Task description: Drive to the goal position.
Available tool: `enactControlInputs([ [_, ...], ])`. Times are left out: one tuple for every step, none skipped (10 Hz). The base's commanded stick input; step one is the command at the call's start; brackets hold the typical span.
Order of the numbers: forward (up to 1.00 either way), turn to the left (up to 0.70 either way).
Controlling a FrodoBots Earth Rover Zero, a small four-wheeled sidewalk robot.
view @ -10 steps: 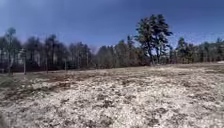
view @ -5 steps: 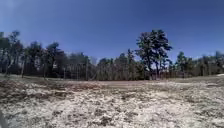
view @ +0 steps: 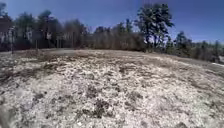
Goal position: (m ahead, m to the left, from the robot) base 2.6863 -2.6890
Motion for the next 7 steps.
enactControlInputs([
  [0.7, 0.0],
  [0.7, 0.0],
  [0.7, 0.0],
  [0.7, 0.0],
  [0.7, 0.0],
  [0.7, 0.0],
  [0.7, 0.0],
])
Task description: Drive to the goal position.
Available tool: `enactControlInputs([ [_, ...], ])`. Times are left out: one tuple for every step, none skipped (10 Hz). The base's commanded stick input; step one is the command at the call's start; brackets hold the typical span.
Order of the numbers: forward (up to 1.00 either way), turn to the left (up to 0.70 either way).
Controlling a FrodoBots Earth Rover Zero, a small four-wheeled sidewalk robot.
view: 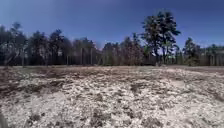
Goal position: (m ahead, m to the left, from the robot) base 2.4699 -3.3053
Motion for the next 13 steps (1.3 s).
enactControlInputs([
  [0.7, 0.0],
  [0.7, 0.0],
  [0.7, 0.0],
  [0.7, 0.0],
  [0.7, 0.0],
  [0.7, 0.0],
  [0.7, 0.0],
  [0.7, 0.0],
  [0.7, 0.0],
  [0.7, 0.0],
  [0.7, 0.0],
  [0.7, 0.0],
  [0.7, 0.0],
])
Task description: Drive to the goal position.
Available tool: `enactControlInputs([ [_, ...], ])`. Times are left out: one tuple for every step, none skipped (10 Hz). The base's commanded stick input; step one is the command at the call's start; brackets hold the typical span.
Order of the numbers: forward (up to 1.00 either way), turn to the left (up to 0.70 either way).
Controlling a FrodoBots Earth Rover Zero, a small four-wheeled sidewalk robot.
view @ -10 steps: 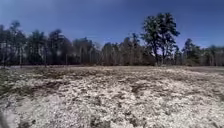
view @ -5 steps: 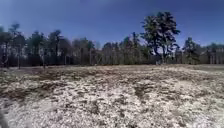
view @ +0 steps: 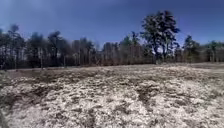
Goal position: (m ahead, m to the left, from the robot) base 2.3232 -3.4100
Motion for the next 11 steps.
enactControlInputs([
  [0.7, 0.0],
  [0.7, 0.0],
  [0.7, 0.0],
  [0.7, 0.0],
  [0.7, 0.0],
  [0.7, 0.0],
  [0.7, 0.0],
  [0.7, 0.0],
  [0.7, 0.0],
  [0.7, 0.0],
  [0.7, -0.17],
])
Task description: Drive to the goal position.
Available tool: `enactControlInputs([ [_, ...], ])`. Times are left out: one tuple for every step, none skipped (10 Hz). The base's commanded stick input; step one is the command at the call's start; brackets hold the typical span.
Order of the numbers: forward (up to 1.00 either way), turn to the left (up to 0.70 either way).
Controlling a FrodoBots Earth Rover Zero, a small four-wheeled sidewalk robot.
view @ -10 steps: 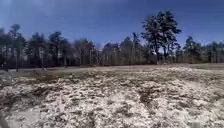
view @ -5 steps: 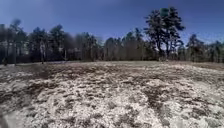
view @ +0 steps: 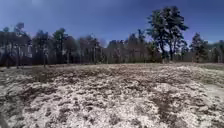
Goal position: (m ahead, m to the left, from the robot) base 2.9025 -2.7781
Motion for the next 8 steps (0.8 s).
enactControlInputs([
  [0.7, -0.35],
  [0.7, -0.35],
  [0.7, -0.35],
  [0.7, -0.35],
  [0.7, -0.35],
  [0.7, -0.35],
  [0.7, -0.35],
  [0.7, -0.35],
])
